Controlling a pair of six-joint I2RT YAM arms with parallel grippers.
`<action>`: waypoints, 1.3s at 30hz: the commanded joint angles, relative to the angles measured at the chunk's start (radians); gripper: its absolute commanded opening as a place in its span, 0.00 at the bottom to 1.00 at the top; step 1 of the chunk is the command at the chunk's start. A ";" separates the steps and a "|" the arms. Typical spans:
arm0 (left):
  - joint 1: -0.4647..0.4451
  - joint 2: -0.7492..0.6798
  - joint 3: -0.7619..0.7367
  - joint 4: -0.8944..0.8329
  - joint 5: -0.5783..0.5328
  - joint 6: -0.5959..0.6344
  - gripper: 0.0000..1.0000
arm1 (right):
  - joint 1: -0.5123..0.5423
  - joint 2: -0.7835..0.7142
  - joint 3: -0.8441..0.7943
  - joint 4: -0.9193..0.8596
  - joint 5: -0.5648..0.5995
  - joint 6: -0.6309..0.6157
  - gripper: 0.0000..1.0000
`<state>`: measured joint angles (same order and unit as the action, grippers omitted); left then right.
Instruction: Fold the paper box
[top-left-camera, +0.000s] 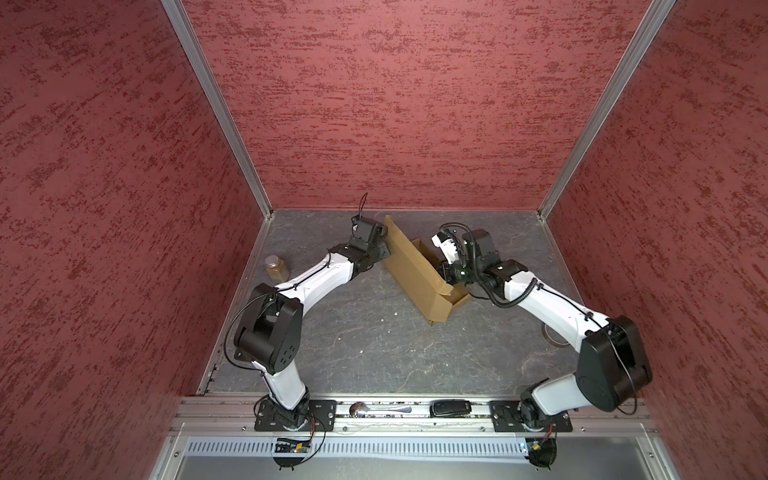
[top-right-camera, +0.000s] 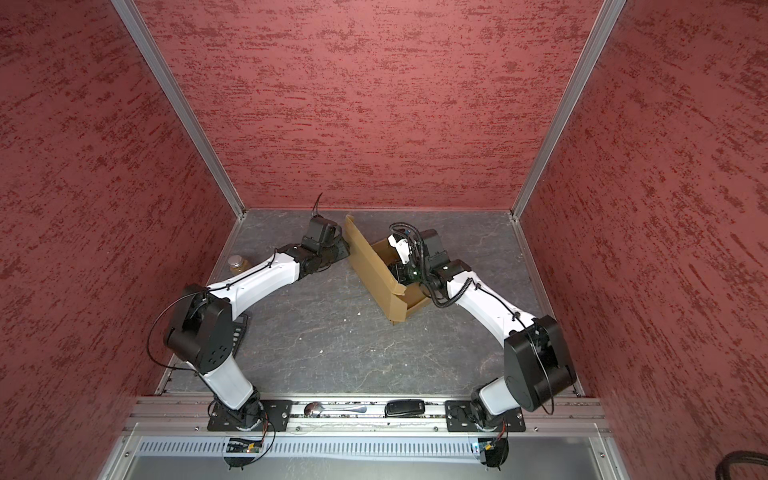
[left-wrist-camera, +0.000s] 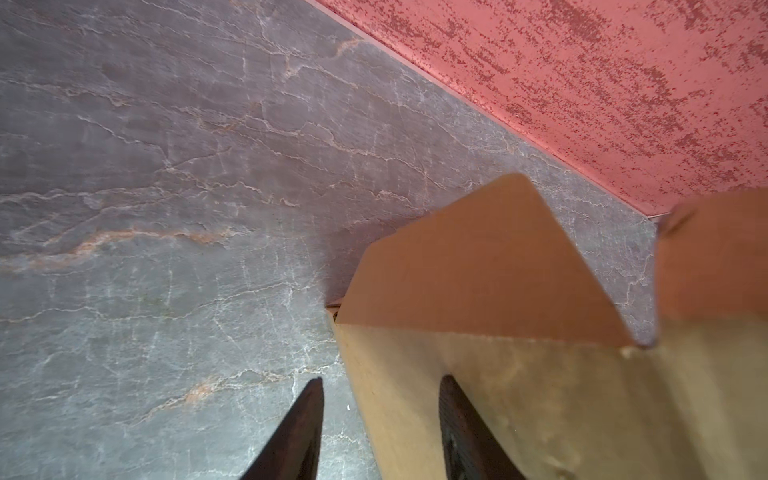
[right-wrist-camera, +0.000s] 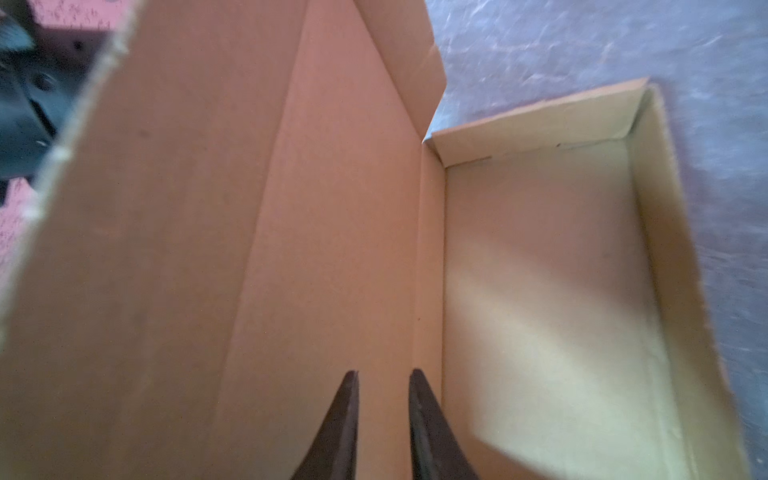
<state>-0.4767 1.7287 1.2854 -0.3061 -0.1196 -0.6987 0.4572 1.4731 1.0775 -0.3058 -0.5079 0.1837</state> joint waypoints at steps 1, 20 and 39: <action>0.002 -0.020 -0.010 0.007 0.026 0.013 0.47 | 0.006 -0.049 -0.022 0.043 0.051 0.025 0.26; -0.110 -0.245 -0.227 0.016 0.038 -0.084 0.47 | 0.016 -0.128 -0.227 0.172 -0.144 0.014 0.17; -0.067 -0.018 -0.079 0.094 0.110 -0.072 0.47 | 0.131 -0.113 -0.299 0.324 -0.178 0.089 0.17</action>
<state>-0.5503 1.6836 1.1561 -0.2611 -0.0402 -0.7807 0.5751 1.3426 0.7708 -0.0399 -0.6777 0.2481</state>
